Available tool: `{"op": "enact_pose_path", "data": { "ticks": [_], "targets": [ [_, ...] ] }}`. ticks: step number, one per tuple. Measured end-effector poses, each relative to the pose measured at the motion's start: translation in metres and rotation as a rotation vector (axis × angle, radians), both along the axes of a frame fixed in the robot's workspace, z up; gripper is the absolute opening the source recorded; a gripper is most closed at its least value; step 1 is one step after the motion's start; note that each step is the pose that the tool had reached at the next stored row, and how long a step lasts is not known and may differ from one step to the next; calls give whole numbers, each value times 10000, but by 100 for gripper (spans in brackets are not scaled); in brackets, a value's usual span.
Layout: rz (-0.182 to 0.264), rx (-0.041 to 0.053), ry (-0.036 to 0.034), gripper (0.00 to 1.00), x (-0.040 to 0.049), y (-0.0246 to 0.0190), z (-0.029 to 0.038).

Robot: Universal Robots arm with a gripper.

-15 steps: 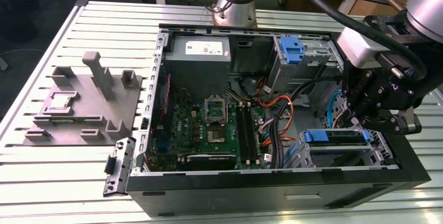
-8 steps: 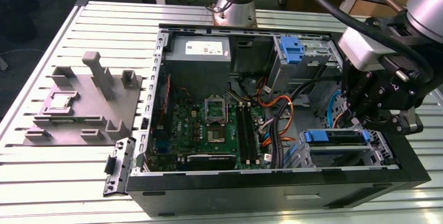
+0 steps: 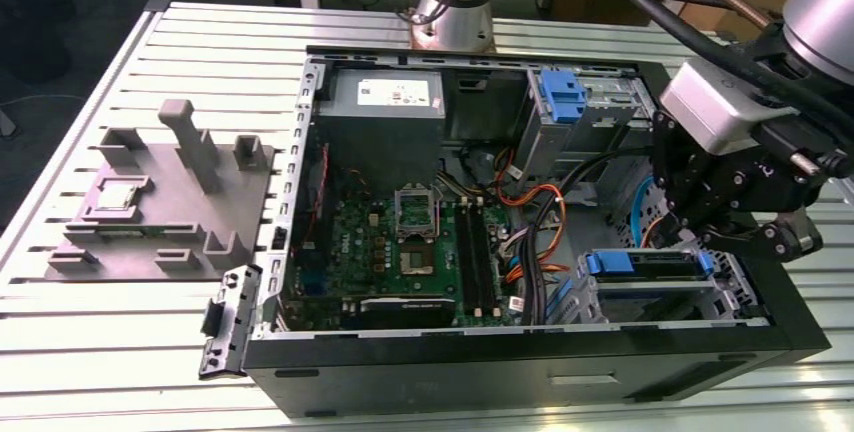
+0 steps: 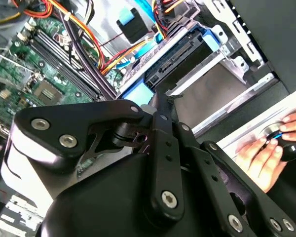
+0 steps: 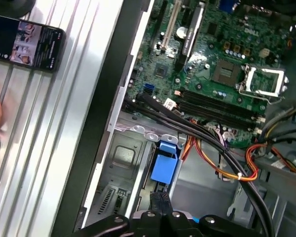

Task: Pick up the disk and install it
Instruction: 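Insert the first disk wire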

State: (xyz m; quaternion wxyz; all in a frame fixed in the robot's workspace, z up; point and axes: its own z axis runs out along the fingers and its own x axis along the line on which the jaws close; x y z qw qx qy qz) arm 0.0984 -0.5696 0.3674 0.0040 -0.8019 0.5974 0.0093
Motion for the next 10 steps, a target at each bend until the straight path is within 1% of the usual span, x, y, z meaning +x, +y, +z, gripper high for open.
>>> {"op": "enact_pose_path", "data": {
  "ticks": [6,10],
  "targets": [
    [25,2,0,10,1,0,0],
    [25,0,0,10,1,0,28]
  ]
}}
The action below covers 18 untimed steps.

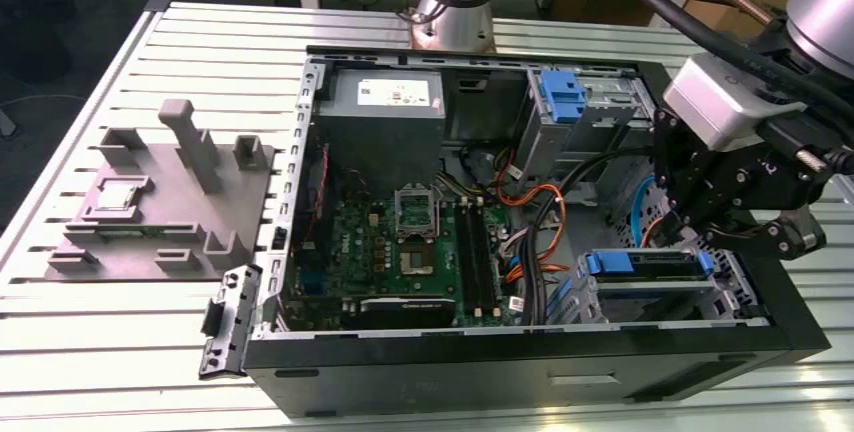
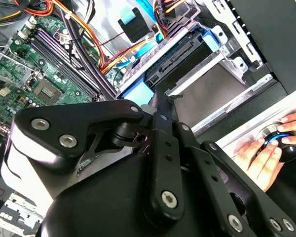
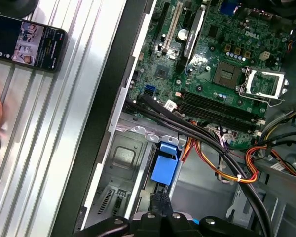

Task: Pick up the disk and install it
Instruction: 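Insert the first disk wire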

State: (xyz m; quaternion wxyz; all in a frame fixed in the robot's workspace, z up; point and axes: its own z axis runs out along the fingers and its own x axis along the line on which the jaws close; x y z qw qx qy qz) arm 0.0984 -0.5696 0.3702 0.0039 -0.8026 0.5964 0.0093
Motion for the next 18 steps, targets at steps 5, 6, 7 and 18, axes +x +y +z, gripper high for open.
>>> {"op": "enact_pose_path", "data": {
  "ticks": [5,6,7,18],
  "targets": [
    [204,0,0,10,0,0,5],
    [375,0,0,10,0,0,4],
    [556,-2,0,10,0,0,3],
    [1068,-16,-321,10,18,0,-1]
  ]
}}
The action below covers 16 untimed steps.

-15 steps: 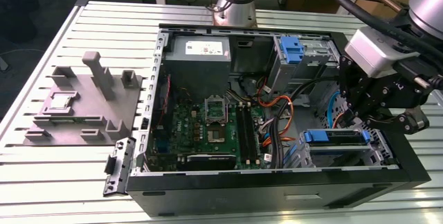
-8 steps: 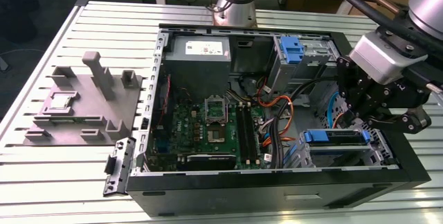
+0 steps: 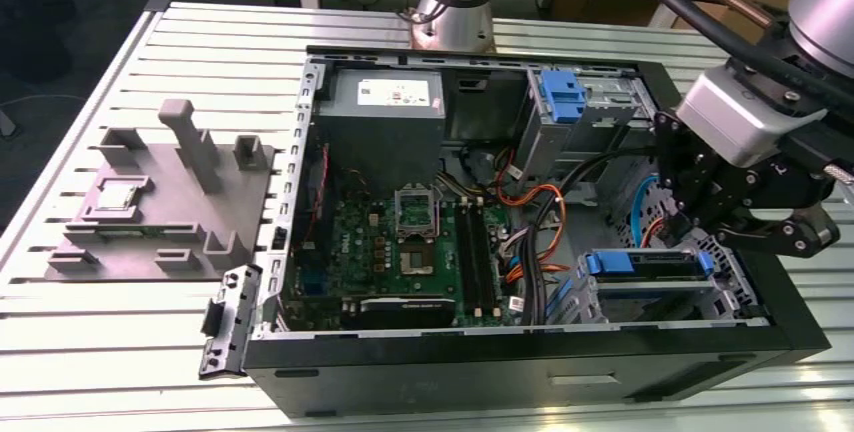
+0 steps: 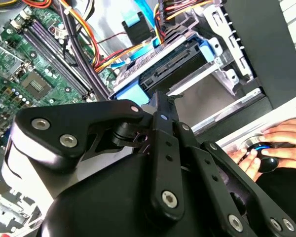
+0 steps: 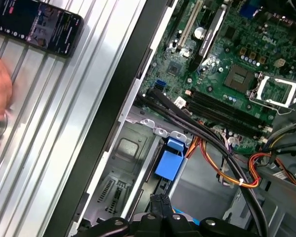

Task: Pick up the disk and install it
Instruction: 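Insert the first disk wire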

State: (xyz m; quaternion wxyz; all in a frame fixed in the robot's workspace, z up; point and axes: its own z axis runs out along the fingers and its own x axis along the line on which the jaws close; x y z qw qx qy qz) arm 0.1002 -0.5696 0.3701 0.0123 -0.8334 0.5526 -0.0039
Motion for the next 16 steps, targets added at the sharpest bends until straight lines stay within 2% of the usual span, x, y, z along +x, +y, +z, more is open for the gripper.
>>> {"op": "enact_pose_path", "data": {
  "ticks": [2,4,8,16],
  "targets": [
    [0,-1,-92,10,3,0,0],
    [13,1,-135,10,4,0,-1],
    [477,1,-136,10,4,0,-6],
    [543,3,-136,10,4,0,-7]
  ]
}}
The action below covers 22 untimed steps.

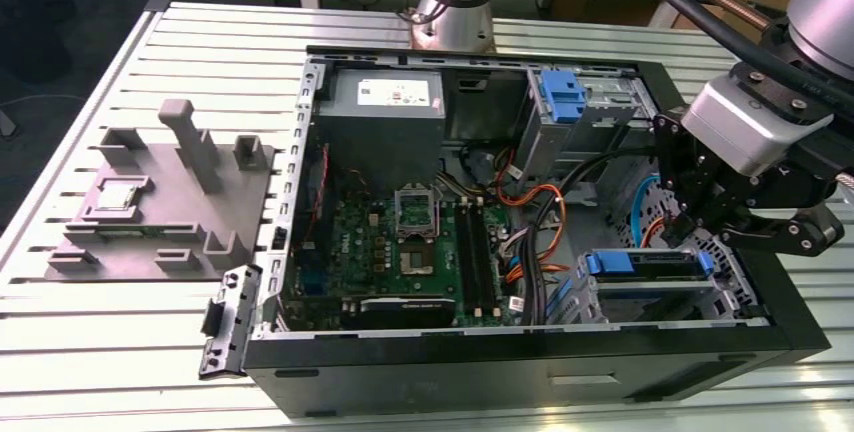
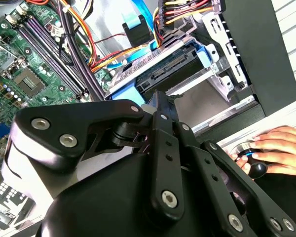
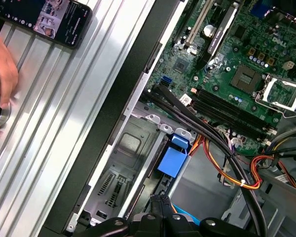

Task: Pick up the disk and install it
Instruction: 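Insert the first disk wire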

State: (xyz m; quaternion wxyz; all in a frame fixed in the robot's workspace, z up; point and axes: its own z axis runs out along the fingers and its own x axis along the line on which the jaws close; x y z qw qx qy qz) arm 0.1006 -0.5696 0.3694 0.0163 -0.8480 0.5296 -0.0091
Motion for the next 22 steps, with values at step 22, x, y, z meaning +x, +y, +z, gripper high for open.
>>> {"op": "enact_pose_path", "data": {
  "ticks": [22],
  "targets": [
    [8,-2,0,10,171,114,-12]
  ]
}}
